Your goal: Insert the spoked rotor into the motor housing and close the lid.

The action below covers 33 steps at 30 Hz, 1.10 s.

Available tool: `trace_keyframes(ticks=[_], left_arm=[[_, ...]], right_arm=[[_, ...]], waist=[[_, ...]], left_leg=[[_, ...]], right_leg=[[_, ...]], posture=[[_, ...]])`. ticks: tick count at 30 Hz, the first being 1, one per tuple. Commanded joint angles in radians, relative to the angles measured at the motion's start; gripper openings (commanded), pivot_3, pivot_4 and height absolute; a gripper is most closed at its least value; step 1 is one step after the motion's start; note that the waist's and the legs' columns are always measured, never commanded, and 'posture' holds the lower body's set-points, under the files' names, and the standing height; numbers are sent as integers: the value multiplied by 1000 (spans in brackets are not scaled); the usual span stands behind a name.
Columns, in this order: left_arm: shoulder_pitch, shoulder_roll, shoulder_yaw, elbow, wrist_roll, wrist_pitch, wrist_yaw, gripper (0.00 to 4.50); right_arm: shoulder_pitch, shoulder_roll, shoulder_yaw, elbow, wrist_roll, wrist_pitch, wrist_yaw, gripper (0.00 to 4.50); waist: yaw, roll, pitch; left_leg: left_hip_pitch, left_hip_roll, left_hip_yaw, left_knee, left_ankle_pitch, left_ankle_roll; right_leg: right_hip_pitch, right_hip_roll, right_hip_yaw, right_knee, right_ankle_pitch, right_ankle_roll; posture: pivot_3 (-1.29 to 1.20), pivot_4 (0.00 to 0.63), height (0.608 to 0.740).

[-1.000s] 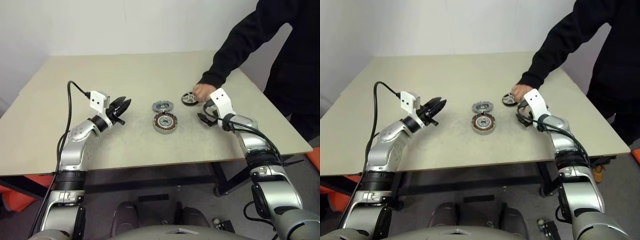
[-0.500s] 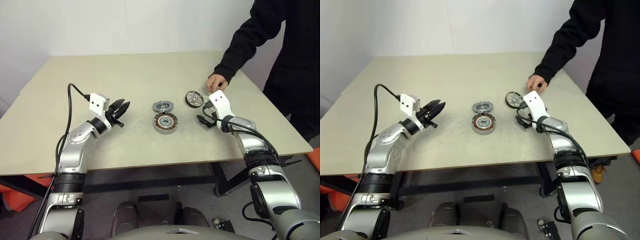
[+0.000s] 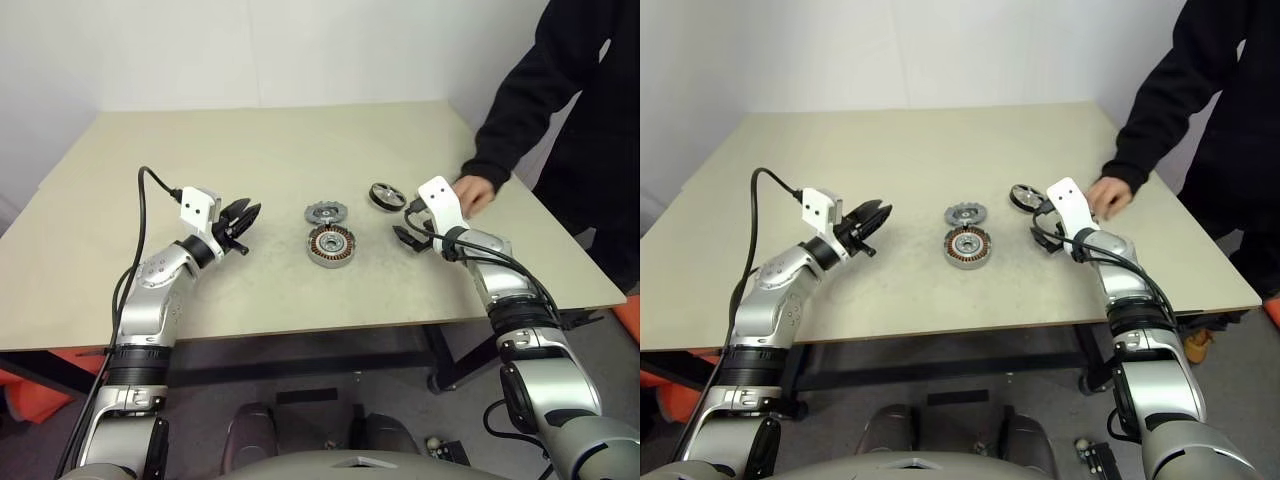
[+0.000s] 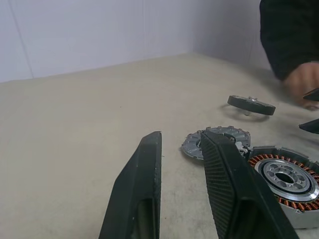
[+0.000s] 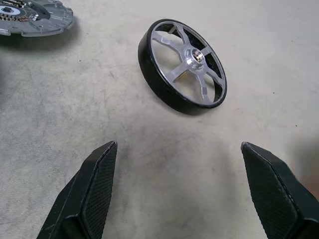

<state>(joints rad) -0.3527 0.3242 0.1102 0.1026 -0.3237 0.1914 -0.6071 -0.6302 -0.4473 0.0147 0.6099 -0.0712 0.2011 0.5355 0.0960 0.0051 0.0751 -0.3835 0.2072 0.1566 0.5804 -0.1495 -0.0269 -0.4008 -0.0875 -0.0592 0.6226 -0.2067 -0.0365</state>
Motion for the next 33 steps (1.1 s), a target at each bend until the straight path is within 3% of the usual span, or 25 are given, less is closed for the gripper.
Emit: trace_keyframes(ticks=[1,9,16,33], left_arm=[[-11,10,0,-20,8,-27,-2,1301],[-13,5,-2,-14,12,-29,-2,1301],[-17,-4,-7,-7,15,-34,1,1301],[5,3,-4,-37,15,-34,11,1301]], right_arm=[[-33,-9,-5,-18,6,-22,-7,4465],[-38,-2,-18,-16,4,-3,-49,4465],[-162,10,-81,164,-47,-25,-423,4465],[-419,118,-228,560,68,-98,-787,4465]], waist=[[0,0,0],[0,0,0],[-1,0,0],[-3,1,0]], left_leg=[[0,0,0,0,0,0],[0,0,0,0,0,0],[0,0,0,0,1,-1],[-1,0,0,-1,1,-1]], right_leg=[[0,0,0,0,0,0],[0,0,0,0,0,0],[-1,0,0,1,0,0],[-2,0,0,1,0,0]], posture=[[0,0,740],[0,0,740],[0,0,740],[0,0,740]])
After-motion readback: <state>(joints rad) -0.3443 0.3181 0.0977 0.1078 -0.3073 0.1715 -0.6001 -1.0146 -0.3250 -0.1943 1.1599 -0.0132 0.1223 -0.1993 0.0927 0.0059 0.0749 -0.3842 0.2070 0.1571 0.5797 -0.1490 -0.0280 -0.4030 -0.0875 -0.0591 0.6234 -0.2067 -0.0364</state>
